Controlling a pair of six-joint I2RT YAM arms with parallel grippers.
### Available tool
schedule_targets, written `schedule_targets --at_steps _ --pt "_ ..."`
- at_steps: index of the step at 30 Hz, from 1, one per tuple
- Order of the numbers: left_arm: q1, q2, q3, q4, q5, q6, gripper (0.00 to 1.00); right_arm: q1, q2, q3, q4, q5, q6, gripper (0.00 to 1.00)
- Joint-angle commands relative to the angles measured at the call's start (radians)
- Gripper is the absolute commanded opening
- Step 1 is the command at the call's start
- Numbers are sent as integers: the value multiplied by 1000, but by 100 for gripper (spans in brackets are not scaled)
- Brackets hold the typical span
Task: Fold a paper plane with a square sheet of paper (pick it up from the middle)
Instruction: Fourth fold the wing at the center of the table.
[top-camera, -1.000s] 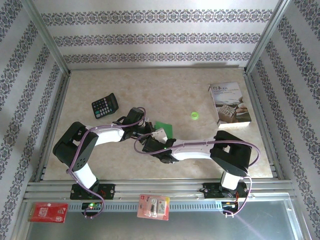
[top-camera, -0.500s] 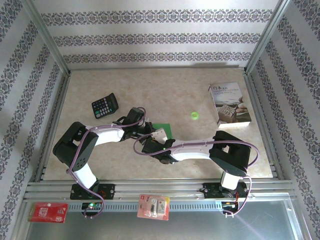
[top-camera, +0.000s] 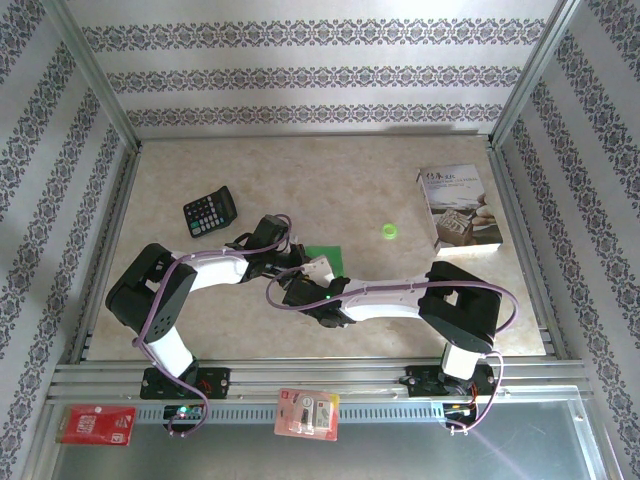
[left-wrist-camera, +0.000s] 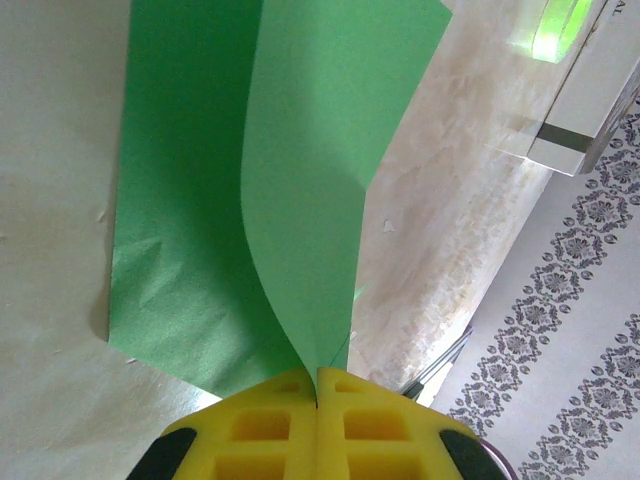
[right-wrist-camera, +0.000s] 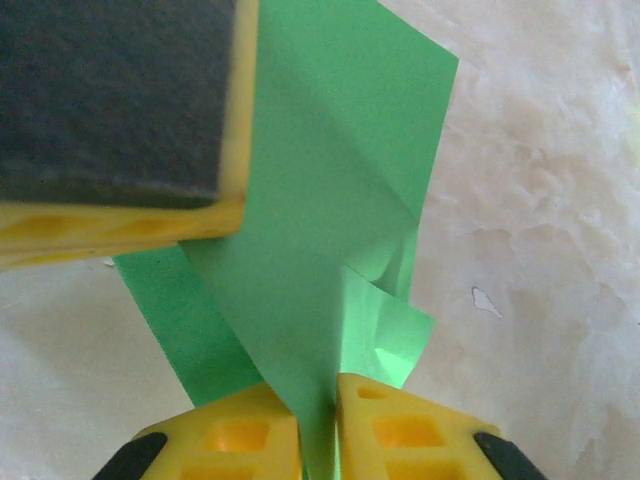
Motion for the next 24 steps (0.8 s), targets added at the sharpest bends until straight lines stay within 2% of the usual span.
schedule_targets --at_steps 1,13,16,18,20,21,24 --pt "-10 16 7 -18 22 2 0 10 20 12 -27 34 14 14" --pt "-10 12 36 -74 12 58 0 -8 -49 -44 9 24 16 0" --pt "-4 -9 54 -123 2 103 15 -29 -128 -107 84 -20 -12 0" --pt "6 -32 71 -168 -3 143 30 -48 -191 -162 134 -80 -24 0" --pt "17 -69 84 -212 -15 184 39 -71 -243 -209 194 -154 -47 0" --pt "25 -92 86 -231 -28 200 43 -83 -268 -232 226 -197 -57 0" --pt "36 -150 66 -242 -61 225 45 -120 -325 -299 313 -321 -71 0"
